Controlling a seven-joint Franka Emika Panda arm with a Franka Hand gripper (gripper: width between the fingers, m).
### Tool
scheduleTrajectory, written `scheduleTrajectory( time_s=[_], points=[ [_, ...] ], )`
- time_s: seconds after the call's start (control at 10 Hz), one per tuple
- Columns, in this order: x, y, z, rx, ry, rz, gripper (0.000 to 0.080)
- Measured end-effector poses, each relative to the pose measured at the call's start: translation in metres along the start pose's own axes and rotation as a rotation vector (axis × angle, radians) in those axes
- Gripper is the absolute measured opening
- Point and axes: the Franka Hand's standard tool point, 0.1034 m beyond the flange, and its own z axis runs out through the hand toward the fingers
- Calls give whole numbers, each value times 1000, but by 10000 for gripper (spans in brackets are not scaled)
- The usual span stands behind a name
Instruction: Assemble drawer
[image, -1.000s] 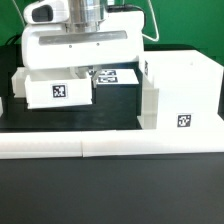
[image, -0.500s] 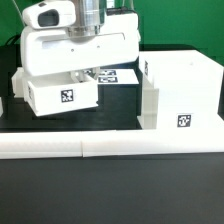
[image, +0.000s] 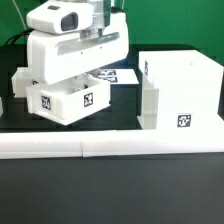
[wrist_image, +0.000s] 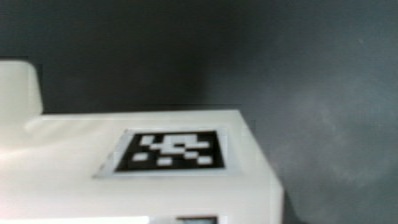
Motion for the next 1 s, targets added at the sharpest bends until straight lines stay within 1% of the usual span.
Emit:
scheduleTrajectory(
  time_s=[0.3, 0.4, 0.5, 0.6, 0.7, 0.8, 1.0],
  points=[
    [-2, 1, 2, -6, -16, -195, 41],
    [1, -2, 5, -10, -28, -270, 41],
    [4, -4, 6, -2, -43, -368, 41],
    [8, -6, 8, 13, -49, -386, 41],
    [10, -4, 8, 23, -59, -480, 41],
    [8, -3, 9, 22, -59, -545, 41],
    [7, -2, 9, 24, -60, -556, 41]
  ],
)
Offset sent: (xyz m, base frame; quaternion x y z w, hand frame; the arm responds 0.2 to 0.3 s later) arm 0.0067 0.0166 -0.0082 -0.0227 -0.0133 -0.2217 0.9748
